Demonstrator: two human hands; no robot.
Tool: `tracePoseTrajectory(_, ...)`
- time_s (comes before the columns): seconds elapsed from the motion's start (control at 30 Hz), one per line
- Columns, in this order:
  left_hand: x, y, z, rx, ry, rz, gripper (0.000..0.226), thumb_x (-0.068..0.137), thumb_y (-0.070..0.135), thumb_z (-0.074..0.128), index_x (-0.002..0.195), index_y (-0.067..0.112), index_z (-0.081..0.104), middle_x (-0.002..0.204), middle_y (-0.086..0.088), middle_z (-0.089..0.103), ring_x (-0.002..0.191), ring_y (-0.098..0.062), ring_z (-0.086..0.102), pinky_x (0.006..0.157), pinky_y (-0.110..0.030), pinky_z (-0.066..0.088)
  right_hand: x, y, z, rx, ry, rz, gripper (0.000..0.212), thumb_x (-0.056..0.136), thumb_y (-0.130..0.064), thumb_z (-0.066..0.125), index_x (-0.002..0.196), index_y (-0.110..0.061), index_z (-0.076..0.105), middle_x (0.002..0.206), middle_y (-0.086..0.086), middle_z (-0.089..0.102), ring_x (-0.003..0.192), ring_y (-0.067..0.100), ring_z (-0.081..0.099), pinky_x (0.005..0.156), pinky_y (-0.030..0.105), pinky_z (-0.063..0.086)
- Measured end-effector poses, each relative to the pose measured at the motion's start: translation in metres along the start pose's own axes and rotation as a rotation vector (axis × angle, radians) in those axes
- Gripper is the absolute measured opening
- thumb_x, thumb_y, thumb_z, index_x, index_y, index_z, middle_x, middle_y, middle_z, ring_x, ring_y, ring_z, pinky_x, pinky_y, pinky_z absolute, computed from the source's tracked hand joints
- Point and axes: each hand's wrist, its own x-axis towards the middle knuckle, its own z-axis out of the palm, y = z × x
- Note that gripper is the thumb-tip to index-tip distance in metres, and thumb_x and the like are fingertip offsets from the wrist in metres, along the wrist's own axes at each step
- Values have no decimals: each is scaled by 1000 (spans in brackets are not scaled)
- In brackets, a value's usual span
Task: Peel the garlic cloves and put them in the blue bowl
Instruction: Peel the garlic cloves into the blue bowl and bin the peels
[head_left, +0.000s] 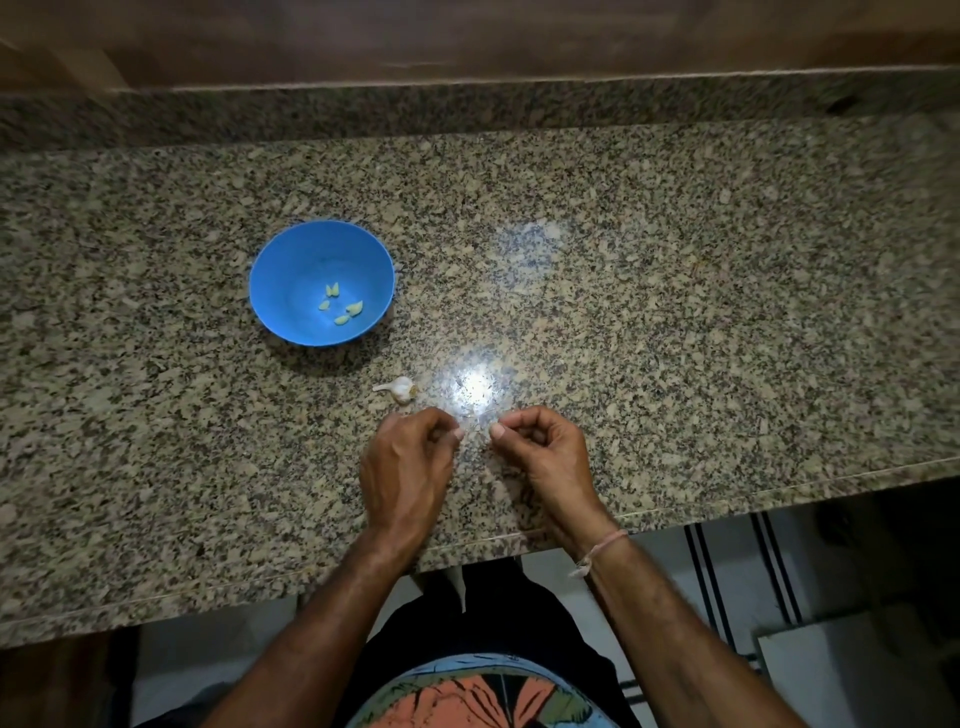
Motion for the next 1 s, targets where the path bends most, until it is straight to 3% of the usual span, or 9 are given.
tracePoseTrajectory(0.07, -2, -4, 0, -29, 10, 9, 15, 97, 23, 71, 107, 32, 76, 101, 4, 70, 96, -17, 62, 76, -35, 48, 0, -2, 3, 16, -15, 21, 10, 90, -6, 78, 96, -3, 71, 96, 10, 78, 93, 23, 76, 84, 32, 63)
tracePoseTrajectory(0.17, -6, -9, -4, -90, 9, 68, 24, 98, 25, 69, 121, 31, 73, 130, 9, 66, 125, -15, 49, 98, -47, 46, 0, -4, 10, 51, -44, 44, 11, 94, -3, 73, 104, 0, 73, 97, 16, 78, 90, 27, 76, 81, 32, 64)
tracePoseTrajectory(0.23, -9, -9, -9, -117, 18, 73, 24, 96, 37, 72, 120, 34, 73, 131, 14, 66, 126, -14, 47, 101, -50, 44, -2, -4, 17, 45, -56, 41, 14, 94, -3, 72, 109, -2, 72, 98, 19, 78, 91, 29, 77, 80, 32, 64)
tracePoseTrajectory(0.4, -14, -11, -19, -119, 75, 99, 12, 91, 39, 77, 102, 35, 78, 118, 17, 71, 118, -13, 52, 97, -47, 42, -11, -4, 34, -32, -96, -46, 17, 93, -2, 75, 109, -2, 67, 94, 26, 75, 86, 28, 78, 77, 29, 61)
tracePoseTrajectory(0.53, -12, -26, -31, -85, 146, 68, 10, 91, 41, 76, 99, 36, 77, 113, 21, 70, 115, -10, 51, 95, -39, 34, -15, -3, 39, -110, -131, -101, 16, 94, -2, 73, 109, -8, 71, 102, 10, 79, 98, 21, 77, 82, 27, 61)
tracePoseTrajectory(0.67, 3, -62, -42, 10, 167, -57, 11, 88, 35, 81, 98, 34, 77, 113, 17, 68, 115, -15, 50, 92, -34, 25, -8, 4, 27, -359, -83, -196, 25, 93, -10, 77, 116, -19, 74, 115, -4, 76, 107, 8, 72, 96, 33, 61)
tracePoseTrajectory(0.87, -7, -74, -40, 22, 174, -2, 30, 85, 20, 84, 111, 23, 69, 111, 6, 53, 107, -16, 50, 85, -32, 43, -4, 9, 4, -585, -32, -246, 48, 91, -8, 78, 136, -21, 66, 128, -8, 64, 112, 5, 65, 100, 30, 59)
tracePoseTrajectory(0.93, -22, -61, -28, -86, 72, 46, 33, 89, 19, 81, 118, 19, 65, 115, 5, 52, 103, -13, 56, 76, -20, 46, -2, 10, -4, -679, -21, -277, 55, 90, -7, 78, 140, -21, 61, 129, -6, 60, 112, 6, 62, 103, 24, 55)
tracePoseTrajectory(1.0, -30, -47, -10, -109, -41, 78, 40, 91, 19, 79, 127, 17, 62, 121, 3, 54, 104, -13, 59, 76, -18, 49, 0, 11, -9, -742, -45, -290, 59, 90, -7, 77, 144, -20, 57, 127, -6, 57, 111, 5, 59, 106, 18, 51)
